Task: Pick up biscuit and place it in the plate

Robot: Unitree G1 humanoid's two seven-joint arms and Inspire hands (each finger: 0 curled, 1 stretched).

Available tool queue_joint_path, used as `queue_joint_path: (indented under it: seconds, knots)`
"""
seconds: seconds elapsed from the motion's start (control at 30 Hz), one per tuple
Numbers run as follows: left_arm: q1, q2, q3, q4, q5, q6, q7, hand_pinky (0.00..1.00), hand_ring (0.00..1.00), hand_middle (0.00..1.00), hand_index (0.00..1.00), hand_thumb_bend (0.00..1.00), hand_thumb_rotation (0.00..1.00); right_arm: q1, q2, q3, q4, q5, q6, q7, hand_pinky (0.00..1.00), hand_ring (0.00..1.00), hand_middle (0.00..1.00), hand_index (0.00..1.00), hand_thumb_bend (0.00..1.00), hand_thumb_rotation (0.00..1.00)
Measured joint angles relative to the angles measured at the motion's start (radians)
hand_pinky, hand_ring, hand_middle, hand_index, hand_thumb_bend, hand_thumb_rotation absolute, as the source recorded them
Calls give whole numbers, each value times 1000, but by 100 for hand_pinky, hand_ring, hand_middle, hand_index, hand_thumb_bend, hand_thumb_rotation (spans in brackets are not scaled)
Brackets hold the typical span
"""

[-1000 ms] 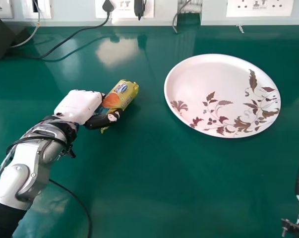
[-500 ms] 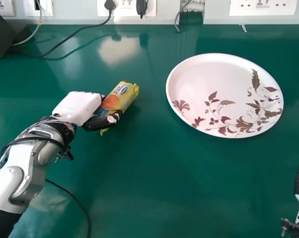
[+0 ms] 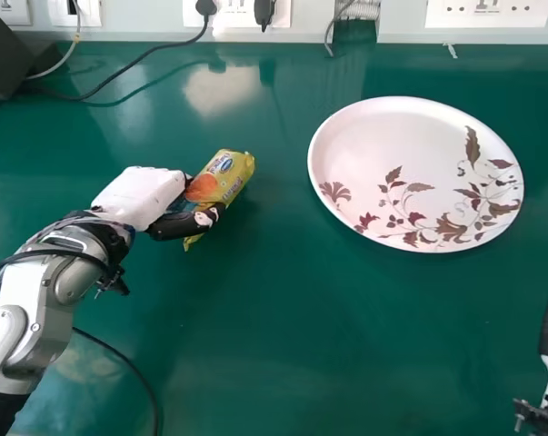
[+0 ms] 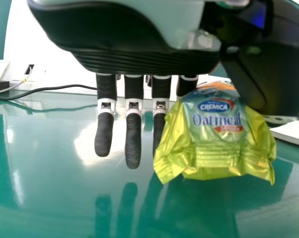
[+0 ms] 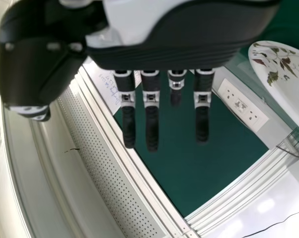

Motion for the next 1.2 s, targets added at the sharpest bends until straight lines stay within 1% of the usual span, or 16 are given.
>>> queue_joint_path:
  seconds: [0.07, 0.17, 0.37, 0.57, 0.77, 0.93, 1.2]
  knots:
    - [0, -1, 6, -4, -10, -4, 8, 30, 40, 49, 51, 51, 0, 0, 0, 2, 0, -1, 0, -3, 50, 56, 60, 63, 82, 18]
    - [0, -3, 11, -12, -17, -6, 10, 30, 40, 49, 51, 51, 0, -1, -1, 3, 0, 1, -4, -1, 51, 57, 61, 63, 82, 18]
    - [0, -13, 26, -48, -17, 13, 10, 29, 40, 49, 51, 51, 0, -3, -2, 5, 0, -2, -9, -10, 51, 56, 61, 63, 82, 17]
    - [-2, -16, 28, -58, -18, 19, 10, 28, 39, 49, 52, 51, 0, -7, -3, 4, 0, -4, -11, -11, 51, 57, 62, 64, 83, 17]
    - [-6, -16, 42, -82, -23, -1, 10, 28, 40, 49, 51, 51, 0, -13, -5, 4, 5, -1, -14, -5, 48, 54, 59, 63, 83, 17]
    - [-10, -24, 48, -90, -49, -2, 10, 28, 40, 49, 50, 51, 0, -14, -5, 2, 10, -1, -17, 1, 48, 53, 58, 63, 83, 17]
    - [-36, -38, 48, -105, -56, 3, 10, 28, 39, 49, 52, 51, 0, -14, -5, 1, 12, 0, -18, 10, 42, 49, 55, 61, 83, 18]
